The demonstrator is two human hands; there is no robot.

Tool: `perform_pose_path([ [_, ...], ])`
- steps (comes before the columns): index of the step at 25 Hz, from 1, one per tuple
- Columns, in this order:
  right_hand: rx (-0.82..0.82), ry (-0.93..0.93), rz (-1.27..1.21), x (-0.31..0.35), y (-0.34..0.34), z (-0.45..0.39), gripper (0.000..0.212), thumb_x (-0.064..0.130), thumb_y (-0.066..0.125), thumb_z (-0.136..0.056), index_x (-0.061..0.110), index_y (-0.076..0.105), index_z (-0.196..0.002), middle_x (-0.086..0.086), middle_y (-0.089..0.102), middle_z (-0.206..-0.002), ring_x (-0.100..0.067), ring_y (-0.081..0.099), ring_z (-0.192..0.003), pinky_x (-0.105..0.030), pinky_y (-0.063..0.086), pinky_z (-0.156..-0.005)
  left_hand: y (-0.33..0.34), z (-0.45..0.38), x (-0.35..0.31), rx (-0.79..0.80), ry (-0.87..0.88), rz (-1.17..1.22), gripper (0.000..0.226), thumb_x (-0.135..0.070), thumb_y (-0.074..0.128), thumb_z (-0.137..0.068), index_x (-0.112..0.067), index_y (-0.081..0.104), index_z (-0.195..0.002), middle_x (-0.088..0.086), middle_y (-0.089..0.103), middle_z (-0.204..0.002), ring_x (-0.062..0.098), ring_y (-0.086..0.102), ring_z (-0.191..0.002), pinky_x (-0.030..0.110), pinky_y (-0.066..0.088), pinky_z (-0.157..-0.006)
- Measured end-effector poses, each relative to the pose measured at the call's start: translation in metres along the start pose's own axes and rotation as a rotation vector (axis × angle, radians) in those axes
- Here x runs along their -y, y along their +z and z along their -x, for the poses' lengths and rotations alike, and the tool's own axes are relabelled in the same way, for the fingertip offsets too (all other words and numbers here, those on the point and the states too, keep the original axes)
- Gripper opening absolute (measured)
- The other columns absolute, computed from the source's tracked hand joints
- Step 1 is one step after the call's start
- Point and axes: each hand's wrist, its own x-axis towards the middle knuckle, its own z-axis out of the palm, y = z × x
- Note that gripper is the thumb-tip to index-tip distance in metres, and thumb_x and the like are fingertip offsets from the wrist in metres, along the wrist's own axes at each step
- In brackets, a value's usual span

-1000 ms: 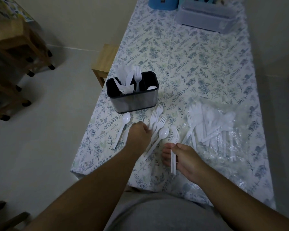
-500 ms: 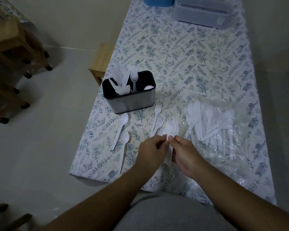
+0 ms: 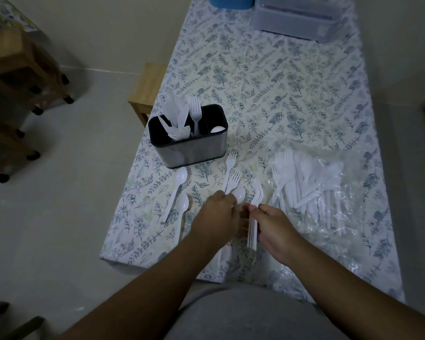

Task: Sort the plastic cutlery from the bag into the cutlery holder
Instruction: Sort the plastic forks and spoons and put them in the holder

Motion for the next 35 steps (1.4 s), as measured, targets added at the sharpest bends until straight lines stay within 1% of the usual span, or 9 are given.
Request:
perform_pose_path([
  [2, -0.013, 0.029, -0.031, -0.001, 0.000, 0.000, 0.022, 0.013, 0.053, -0.104, 0.000, 0.070, -0.110, -0.020, 0.074, -0.102, -0.028, 0.073, -0.083, -0.051, 0.060, -0.088, -0.002, -0.006, 0.014, -0.017, -0.181, -0.018, 0.015, -0.026, 0.059, -0.096, -0.012, 0.060, -0.102, 0.001, 0.056, -0.094, 0.016, 0.055, -0.083, 0.021, 0.045, -0.061],
  [5, -0.006, 0.064, -0.063, -0.002, -0.002, 0.001, 0.020, 0.012, 0.055, -0.103, 0.001, 0.067, -0.114, -0.018, 0.073, -0.101, -0.026, 0.072, -0.084, -0.051, 0.059, -0.091, 0.000, -0.011, 0.031, 0.037, -0.293, -0.023, 0.014, -0.022, 0.062, -0.094, -0.011, 0.060, -0.102, 0.006, 0.065, -0.095, 0.020, 0.060, -0.084, 0.033, 0.053, -0.072],
  [12, 0.004, 0.059, -0.045, -0.006, 0.001, -0.001, 0.021, 0.015, 0.052, -0.105, 0.004, 0.068, -0.113, -0.012, 0.071, -0.098, -0.023, 0.070, -0.086, -0.048, 0.058, -0.091, 0.007, 0.002, 0.028, 0.066, -0.338, -0.052, 0.023, -0.027, 0.062, -0.085, -0.012, 0.061, -0.102, 0.004, 0.057, -0.099, 0.021, 0.059, -0.088, 0.040, 0.057, -0.080],
  [17, -0.007, 0.048, -0.026, -0.005, 0.003, 0.001, 0.021, 0.015, 0.051, -0.105, 0.004, 0.068, -0.111, -0.013, 0.071, -0.097, -0.023, 0.069, -0.085, -0.048, 0.057, -0.092, 0.010, 0.005, 0.024, 0.055, -0.300, -0.111, 0.024, -0.033, 0.057, -0.095, -0.012, 0.059, -0.108, 0.004, 0.060, -0.101, 0.018, 0.059, -0.092, 0.026, 0.039, -0.072],
  [21, 0.004, 0.026, -0.047, -0.002, 0.005, 0.004, 0.022, 0.013, 0.048, -0.106, 0.004, 0.067, -0.112, -0.009, 0.069, -0.092, -0.024, 0.067, -0.088, -0.050, 0.055, -0.095, 0.009, 0.007, 0.027, -0.024, -0.447, 0.147, 0.018, -0.033, 0.061, -0.094, -0.016, 0.063, -0.099, -0.008, 0.064, -0.082, 0.010, 0.064, -0.078, 0.028, 0.054, -0.070],
  [23, 0.007, 0.001, -0.050, 0.000, 0.007, 0.005, 0.023, 0.014, 0.048, -0.107, 0.004, 0.066, -0.115, -0.010, 0.070, -0.095, -0.024, 0.068, -0.091, -0.049, 0.055, -0.096, 0.005, 0.009, 0.024, -0.080, -0.491, 0.292, 0.019, -0.035, 0.065, -0.092, -0.019, 0.066, -0.102, -0.013, 0.065, -0.080, 0.003, 0.064, -0.075, 0.022, 0.055, -0.072],
  [26, -0.007, -0.034, -0.036, 0.002, 0.008, 0.002, 0.024, 0.014, 0.048, -0.106, 0.004, 0.066, -0.118, -0.017, 0.072, -0.110, -0.028, 0.072, -0.101, -0.048, 0.057, -0.097, 0.000, 0.017, 0.008, -0.077, -0.434, 0.384, 0.013, -0.027, 0.068, -0.092, -0.019, 0.066, -0.102, -0.013, 0.065, -0.080, -0.004, 0.060, -0.067, 0.002, 0.043, -0.057],
  [30, 0.024, -0.037, -0.072, 0.003, 0.010, 0.001, 0.026, 0.016, 0.047, -0.107, 0.007, 0.067, -0.119, -0.016, 0.076, -0.111, -0.024, 0.076, -0.099, -0.034, 0.061, -0.079, 0.000, 0.023, -0.010, -0.063, -0.352, 0.571, 0.015, -0.018, 0.066, -0.094, -0.019, 0.066, -0.109, -0.010, 0.070, -0.081, -0.008, 0.065, -0.065, 0.007, 0.046, -0.057],
  [35, 0.040, -0.035, -0.137, 0.003, 0.008, -0.001, 0.025, 0.016, 0.049, -0.107, 0.007, 0.068, -0.117, -0.011, 0.078, -0.111, -0.020, 0.076, -0.101, -0.030, 0.060, -0.077, 0.006, 0.032, -0.014, -0.009, -0.196, 0.546, 0.035, -0.015, 0.070, -0.090, -0.033, 0.070, -0.120, -0.015, 0.068, -0.071, -0.001, 0.059, -0.058, 0.011, 0.047, -0.061],
])
